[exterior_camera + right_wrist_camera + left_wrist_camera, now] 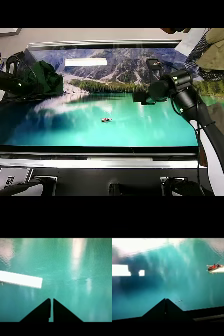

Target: Fold the clothes and pants, and hang the long-sleeved shirts on hangers.

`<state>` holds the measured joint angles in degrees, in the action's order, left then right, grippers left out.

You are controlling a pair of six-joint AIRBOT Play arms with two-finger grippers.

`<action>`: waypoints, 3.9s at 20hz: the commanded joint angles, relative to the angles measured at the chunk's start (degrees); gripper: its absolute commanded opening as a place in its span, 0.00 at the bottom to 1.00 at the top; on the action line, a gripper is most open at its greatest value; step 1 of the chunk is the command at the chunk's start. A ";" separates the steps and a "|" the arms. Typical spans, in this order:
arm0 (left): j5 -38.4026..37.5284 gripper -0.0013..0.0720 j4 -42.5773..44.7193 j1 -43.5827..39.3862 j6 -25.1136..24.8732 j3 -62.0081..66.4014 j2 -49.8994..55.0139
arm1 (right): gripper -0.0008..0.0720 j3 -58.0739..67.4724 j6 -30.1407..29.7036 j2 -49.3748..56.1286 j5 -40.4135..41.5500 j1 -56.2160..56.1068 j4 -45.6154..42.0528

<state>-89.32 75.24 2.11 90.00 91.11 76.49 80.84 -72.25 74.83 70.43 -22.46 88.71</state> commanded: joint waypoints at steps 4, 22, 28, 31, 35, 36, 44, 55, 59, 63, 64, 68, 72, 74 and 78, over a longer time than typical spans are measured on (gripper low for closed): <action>0.00 0.04 0.02 -0.04 -0.02 -0.02 -0.04 | 0.11 0.02 0.04 -0.02 0.00 -0.04 0.00; 10.27 0.04 0.00 -0.13 -0.02 -0.02 0.72 | 0.11 0.02 0.04 -0.02 0.02 -0.07 0.00; 17.31 0.50 5.16 0.09 5.79 0.04 1.81 | 0.11 0.02 0.04 -0.02 0.02 -0.04 0.00; 24.50 0.75 13.09 2.64 13.84 0.24 6.58 | 0.11 0.02 0.04 -0.02 0.00 -0.04 0.00; 37.46 1.00 13.46 7.30 13.55 4.28 20.20 | 0.11 0.02 0.04 -0.02 0.00 -0.04 0.00; 40.02 1.00 13.51 8.15 13.57 5.90 23.63 | 0.11 0.02 0.04 -0.02 0.00 -0.04 0.02; 45.86 1.00 13.92 10.32 13.57 18.73 43.78 | 0.11 0.02 0.04 -0.02 0.00 -0.04 0.00; 15.50 0.03 -6.38 8.57 7.30 25.14 40.11 | 0.11 0.04 0.04 -0.02 0.00 -0.04 0.02; 7.04 0.03 -6.75 2.23 7.32 24.98 31.39 | 0.11 0.02 0.04 -0.02 0.00 -0.04 0.02; 2.23 0.03 -10.03 -6.78 8.20 24.98 24.24 | 0.11 0.02 0.04 -0.02 0.00 -0.04 0.00; 2.01 0.03 -11.17 -9.14 9.46 24.98 22.82 | 0.11 0.02 0.02 -0.02 0.00 -0.04 0.00; 1.64 0.03 -13.84 -20.06 13.79 24.98 19.30 | 0.11 0.02 0.04 -0.02 0.00 -0.04 0.02; 1.60 0.03 -13.38 -30.91 16.28 24.96 19.28 | 0.11 0.02 0.04 -0.02 0.02 -0.04 0.00; 1.55 0.03 -9.79 -34.27 18.93 24.52 19.30 | 0.11 0.02 0.04 -0.02 -0.28 -0.04 0.00; 1.44 0.03 -9.22 -36.26 19.54 21.44 19.32 | 0.11 0.04 0.07 -0.02 -0.26 -0.04 0.02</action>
<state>-87.74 64.88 -31.59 108.16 114.24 95.88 80.84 -72.20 74.83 70.28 -22.46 88.75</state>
